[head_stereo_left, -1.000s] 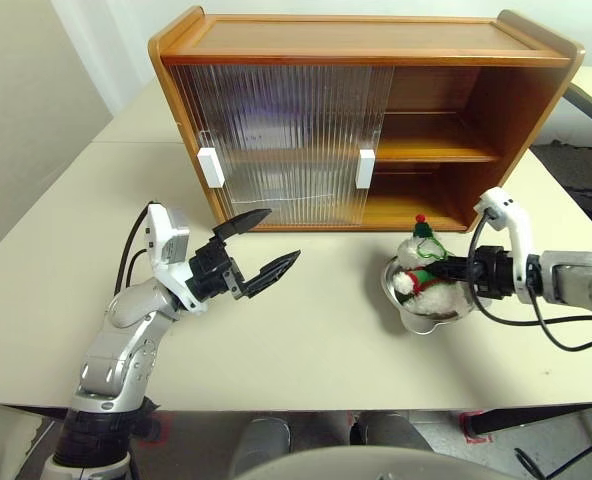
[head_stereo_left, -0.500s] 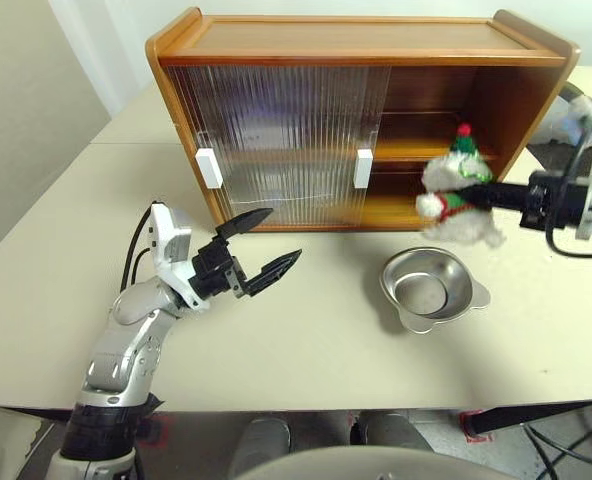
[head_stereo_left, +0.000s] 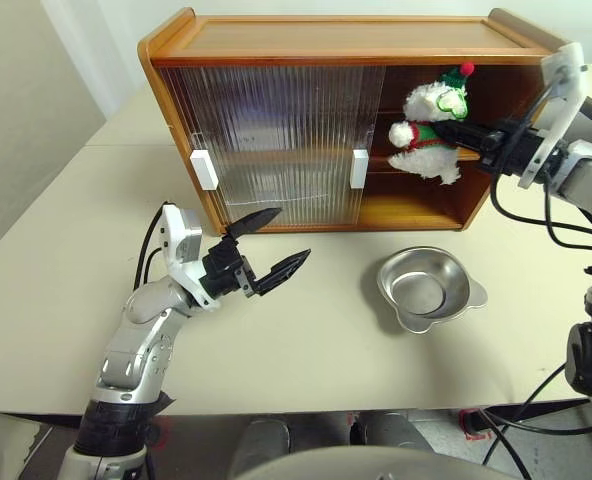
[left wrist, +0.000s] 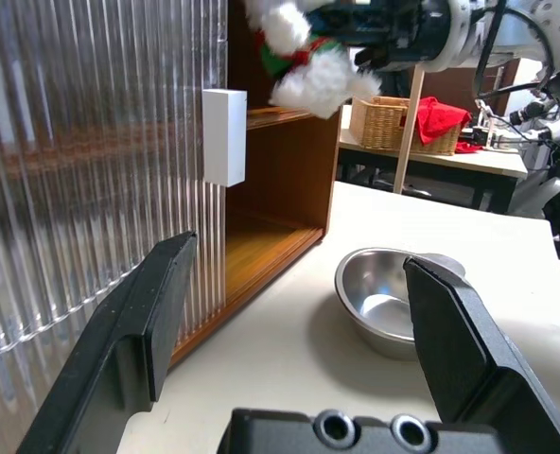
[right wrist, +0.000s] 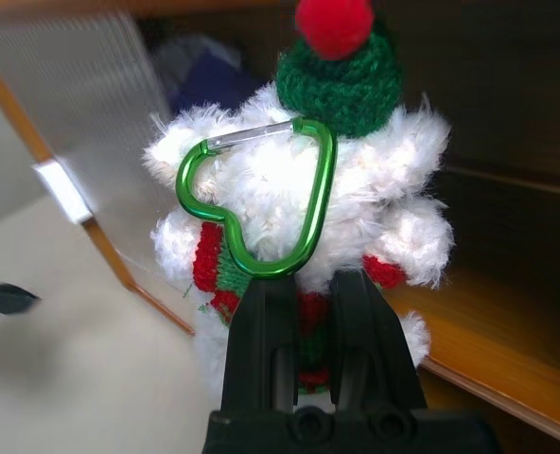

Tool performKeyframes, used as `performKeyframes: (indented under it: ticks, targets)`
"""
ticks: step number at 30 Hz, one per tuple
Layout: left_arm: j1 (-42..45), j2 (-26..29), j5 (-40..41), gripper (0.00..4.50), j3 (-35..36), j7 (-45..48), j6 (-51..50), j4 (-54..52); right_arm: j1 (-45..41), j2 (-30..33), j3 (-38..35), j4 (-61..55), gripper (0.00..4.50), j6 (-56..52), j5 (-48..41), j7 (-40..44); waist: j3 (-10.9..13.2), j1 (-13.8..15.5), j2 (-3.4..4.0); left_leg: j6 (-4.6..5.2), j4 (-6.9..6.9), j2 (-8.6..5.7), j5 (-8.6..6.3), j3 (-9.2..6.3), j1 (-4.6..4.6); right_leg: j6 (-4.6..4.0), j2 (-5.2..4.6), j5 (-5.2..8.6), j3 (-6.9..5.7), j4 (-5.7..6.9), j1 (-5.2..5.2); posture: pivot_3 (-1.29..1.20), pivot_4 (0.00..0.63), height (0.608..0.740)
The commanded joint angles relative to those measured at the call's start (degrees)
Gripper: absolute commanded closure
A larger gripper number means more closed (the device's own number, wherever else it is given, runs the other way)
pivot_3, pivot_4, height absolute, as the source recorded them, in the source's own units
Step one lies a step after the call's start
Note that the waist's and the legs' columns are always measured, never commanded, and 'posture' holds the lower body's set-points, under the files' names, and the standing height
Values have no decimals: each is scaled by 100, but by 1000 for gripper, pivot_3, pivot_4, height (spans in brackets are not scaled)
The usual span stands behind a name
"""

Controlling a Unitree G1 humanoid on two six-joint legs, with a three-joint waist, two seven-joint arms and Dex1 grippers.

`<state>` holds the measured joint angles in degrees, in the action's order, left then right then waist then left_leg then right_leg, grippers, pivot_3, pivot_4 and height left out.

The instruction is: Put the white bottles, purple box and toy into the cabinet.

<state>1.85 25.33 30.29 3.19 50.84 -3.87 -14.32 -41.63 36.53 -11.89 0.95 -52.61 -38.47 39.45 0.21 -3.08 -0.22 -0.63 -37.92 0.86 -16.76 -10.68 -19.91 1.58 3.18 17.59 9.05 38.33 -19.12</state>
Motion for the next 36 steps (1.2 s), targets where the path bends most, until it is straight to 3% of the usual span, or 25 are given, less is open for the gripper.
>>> performKeyframes:
  ticks: [1, 13, 36]
  targets:
    - [-75, 25, -99, 0, 21, 75, 146, 151, -48, 4, 348, 244, 4376, 442, 390, 166, 0, -1, 0, 0, 0, 0, 0, 0, 0, 0, 0, 0, 0, 0, 0, -113, 0, 740]
    - [-206, 10, -136, 0, 30, 170, 367, 284, -442, -497, 197, 1174, 4383, 2015, 1187, -397, 1, -7, 8, 2, -2, 19, 2, 6, 5, -26, -1, -19, -9, 0, -8, -108, 0, 740]
    - [-211, 97, -72, 0, 76, -12, 171, 0, -388, -1191, 323, 2157, 4383, 3794, 1974, -887, 1, 2, 14, 2, 6, 41, 1, 15, -4, -38, 1, -32, -25, 0, -25, -84, 0, 740]
